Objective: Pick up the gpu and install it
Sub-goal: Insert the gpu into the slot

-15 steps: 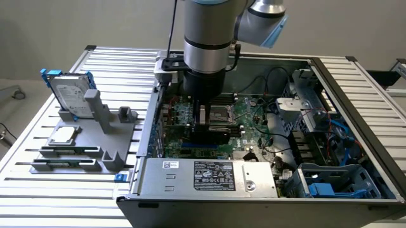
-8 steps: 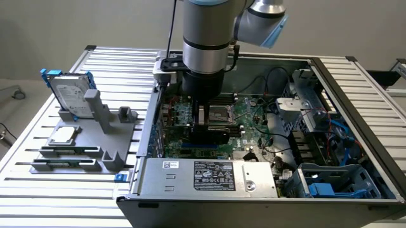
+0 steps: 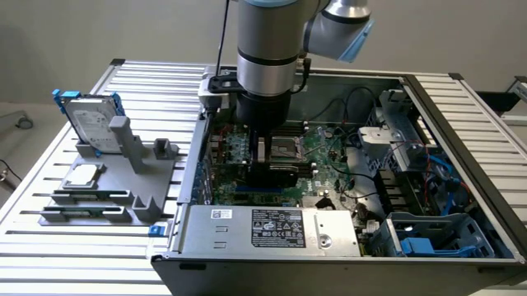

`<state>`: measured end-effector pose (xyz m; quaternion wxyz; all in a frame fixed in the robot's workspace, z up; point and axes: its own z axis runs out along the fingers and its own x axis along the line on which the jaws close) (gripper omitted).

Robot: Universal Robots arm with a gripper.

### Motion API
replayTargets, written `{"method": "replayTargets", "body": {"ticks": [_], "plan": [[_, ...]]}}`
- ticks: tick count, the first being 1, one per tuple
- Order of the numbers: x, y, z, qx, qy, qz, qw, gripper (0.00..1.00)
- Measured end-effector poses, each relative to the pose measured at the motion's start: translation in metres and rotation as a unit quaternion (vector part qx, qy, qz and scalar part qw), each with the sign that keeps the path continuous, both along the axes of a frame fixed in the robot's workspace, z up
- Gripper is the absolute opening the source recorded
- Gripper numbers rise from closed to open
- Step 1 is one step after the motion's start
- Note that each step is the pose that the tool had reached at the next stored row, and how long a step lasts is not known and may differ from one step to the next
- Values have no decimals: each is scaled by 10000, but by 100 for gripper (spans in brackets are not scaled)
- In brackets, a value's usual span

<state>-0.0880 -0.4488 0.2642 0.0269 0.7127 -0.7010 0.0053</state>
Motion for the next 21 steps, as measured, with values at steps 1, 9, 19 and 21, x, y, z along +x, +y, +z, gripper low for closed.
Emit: {"method": "replayTargets", "body": {"ticks": [1,9,19,21], "plan": [[1,0,0,0,0,0,10000,26],[2,0,0,0,0,0,10000,26],[2,-7,39,0,2,-13,10000,26],[2,-10,35,-1,2,-23,10000,26]]}}
